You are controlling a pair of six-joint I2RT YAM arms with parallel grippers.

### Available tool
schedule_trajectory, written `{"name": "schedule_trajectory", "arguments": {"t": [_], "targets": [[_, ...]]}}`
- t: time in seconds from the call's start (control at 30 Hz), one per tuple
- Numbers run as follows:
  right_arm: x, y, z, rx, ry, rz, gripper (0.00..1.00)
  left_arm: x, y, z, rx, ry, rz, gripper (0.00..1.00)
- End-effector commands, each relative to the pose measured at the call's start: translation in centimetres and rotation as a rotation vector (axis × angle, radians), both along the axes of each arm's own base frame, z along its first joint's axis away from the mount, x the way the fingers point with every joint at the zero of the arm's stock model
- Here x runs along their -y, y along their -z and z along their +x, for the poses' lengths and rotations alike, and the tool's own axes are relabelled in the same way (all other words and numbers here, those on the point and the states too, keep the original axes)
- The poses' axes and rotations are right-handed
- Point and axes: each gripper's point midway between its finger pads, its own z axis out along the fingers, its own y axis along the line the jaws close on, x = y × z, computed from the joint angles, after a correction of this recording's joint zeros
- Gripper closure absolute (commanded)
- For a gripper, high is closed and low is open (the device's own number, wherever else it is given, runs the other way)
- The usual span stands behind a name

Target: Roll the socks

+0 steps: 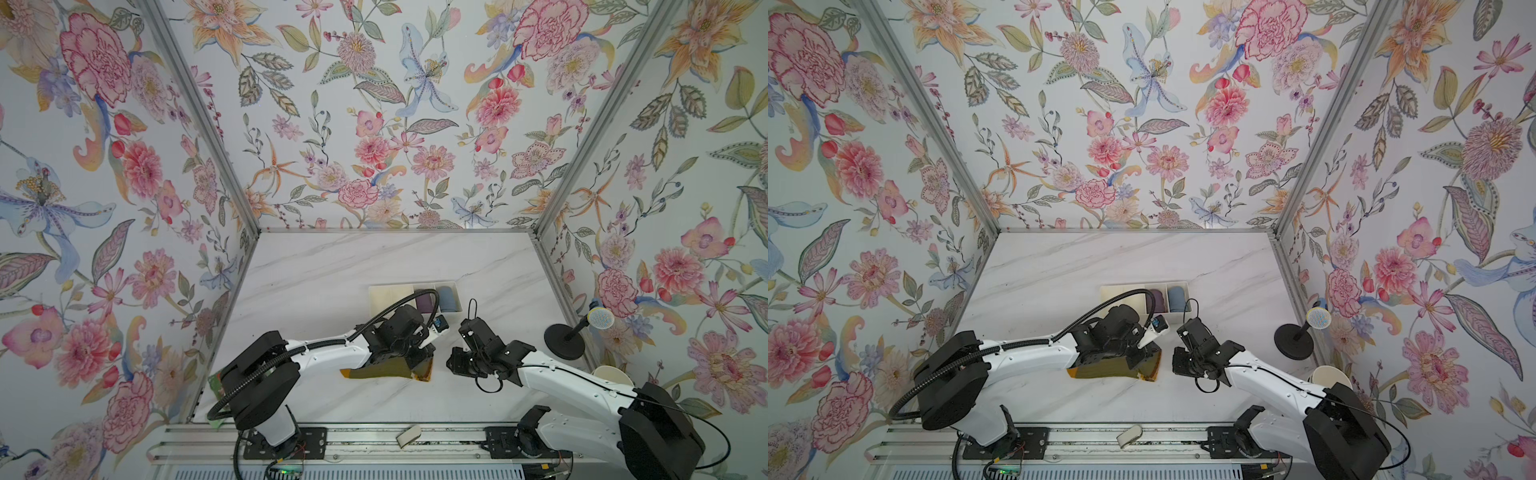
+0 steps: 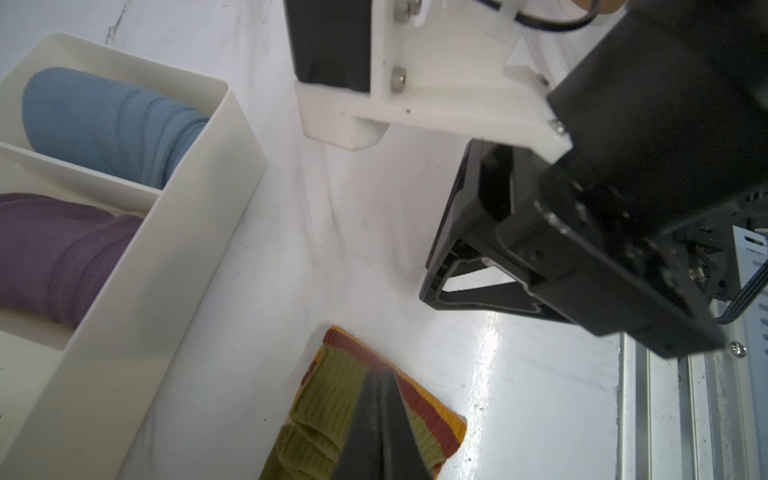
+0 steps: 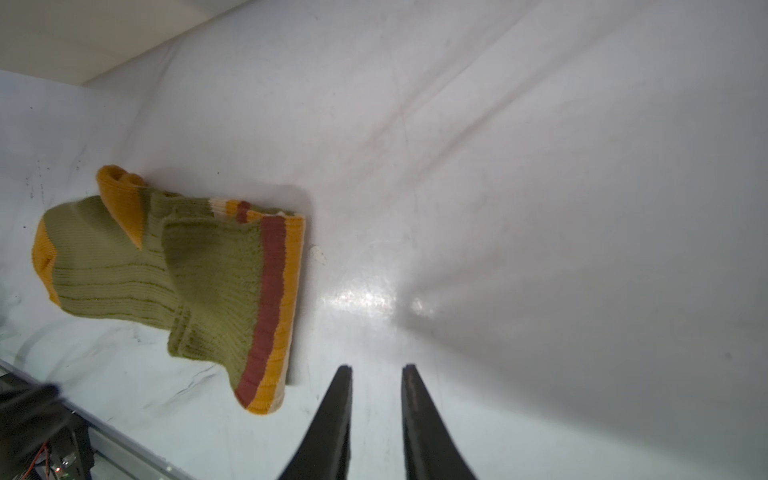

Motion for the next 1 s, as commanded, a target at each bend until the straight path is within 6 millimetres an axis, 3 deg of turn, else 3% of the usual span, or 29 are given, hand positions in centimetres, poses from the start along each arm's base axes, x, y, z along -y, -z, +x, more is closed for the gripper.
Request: {"name": "schedule_trajectory", "arguments": {"t": [0.0,0.57,0.97], "targets": [[-0.5,-0.7,0.0,0.013,0.006,0.027,0.76,-1.0,1.9,0.1,-0.016,-0.018,0.062,1.0],[-1.1,-0.9,-0.9,0.013,-0.01,0.05,0.75,-2.7,5.9,2.1,-0.022,-0.125,0.184,1.0],[-2.4,-1.0,-1.3,0.005,-0.012,0.146,0.7,-5.1,8.1,1.1,-0.095,-0.152,0.24,1.0]]}}
